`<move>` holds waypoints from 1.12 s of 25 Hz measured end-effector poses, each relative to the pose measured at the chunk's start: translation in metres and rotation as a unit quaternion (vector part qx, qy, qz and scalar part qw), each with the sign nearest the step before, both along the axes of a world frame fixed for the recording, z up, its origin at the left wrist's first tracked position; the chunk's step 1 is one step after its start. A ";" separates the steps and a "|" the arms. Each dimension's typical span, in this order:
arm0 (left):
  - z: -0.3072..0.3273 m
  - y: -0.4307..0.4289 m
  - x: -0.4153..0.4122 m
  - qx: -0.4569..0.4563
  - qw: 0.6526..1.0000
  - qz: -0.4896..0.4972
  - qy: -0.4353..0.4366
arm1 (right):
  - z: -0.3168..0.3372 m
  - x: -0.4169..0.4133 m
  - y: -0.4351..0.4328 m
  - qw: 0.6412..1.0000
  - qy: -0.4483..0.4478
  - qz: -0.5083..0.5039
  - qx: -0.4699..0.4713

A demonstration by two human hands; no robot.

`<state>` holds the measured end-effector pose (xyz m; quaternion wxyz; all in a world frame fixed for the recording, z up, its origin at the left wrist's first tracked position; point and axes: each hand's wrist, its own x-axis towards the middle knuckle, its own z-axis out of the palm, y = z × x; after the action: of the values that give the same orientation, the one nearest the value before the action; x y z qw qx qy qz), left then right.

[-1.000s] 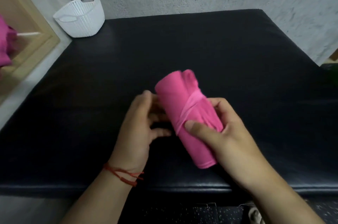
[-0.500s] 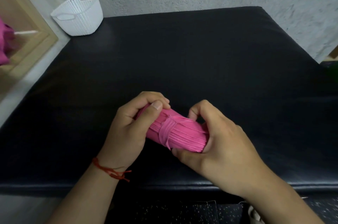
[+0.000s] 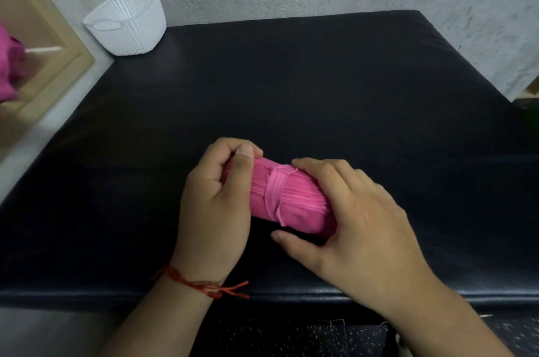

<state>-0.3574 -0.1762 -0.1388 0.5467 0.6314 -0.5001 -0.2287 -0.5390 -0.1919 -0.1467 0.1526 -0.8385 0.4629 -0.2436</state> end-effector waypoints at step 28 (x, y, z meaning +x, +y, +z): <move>-0.003 -0.003 0.013 0.048 0.981 -0.032 0.182 | -0.026 0.000 -0.016 0.862 -0.485 -0.028 0.142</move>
<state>-0.3445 -0.1788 -0.1420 0.5901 0.5881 -0.4006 -0.3815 -0.5386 -0.2076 -0.1727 0.4682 -0.5703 0.3835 -0.5555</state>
